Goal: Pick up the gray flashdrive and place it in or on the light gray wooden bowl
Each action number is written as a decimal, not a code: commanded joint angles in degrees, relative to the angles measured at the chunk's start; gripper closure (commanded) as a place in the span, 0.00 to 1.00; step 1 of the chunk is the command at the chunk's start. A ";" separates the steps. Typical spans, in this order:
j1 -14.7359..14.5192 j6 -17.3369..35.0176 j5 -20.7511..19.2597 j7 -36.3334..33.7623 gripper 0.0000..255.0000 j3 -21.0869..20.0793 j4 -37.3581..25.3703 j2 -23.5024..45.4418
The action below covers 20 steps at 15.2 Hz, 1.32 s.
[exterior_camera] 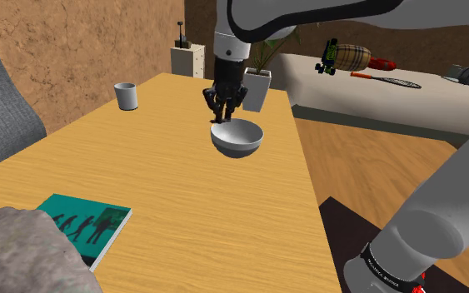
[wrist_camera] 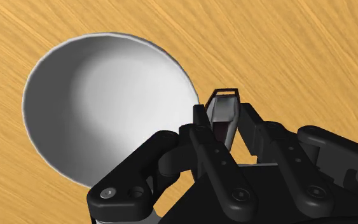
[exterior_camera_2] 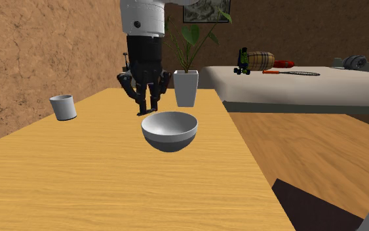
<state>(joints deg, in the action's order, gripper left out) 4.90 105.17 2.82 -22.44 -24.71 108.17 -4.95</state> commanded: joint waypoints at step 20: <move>4.53 9.23 0.08 10.78 1.00 5.68 9.87 -0.33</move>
<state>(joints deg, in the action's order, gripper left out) 9.46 113.61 2.97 -11.57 -18.96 117.53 -5.54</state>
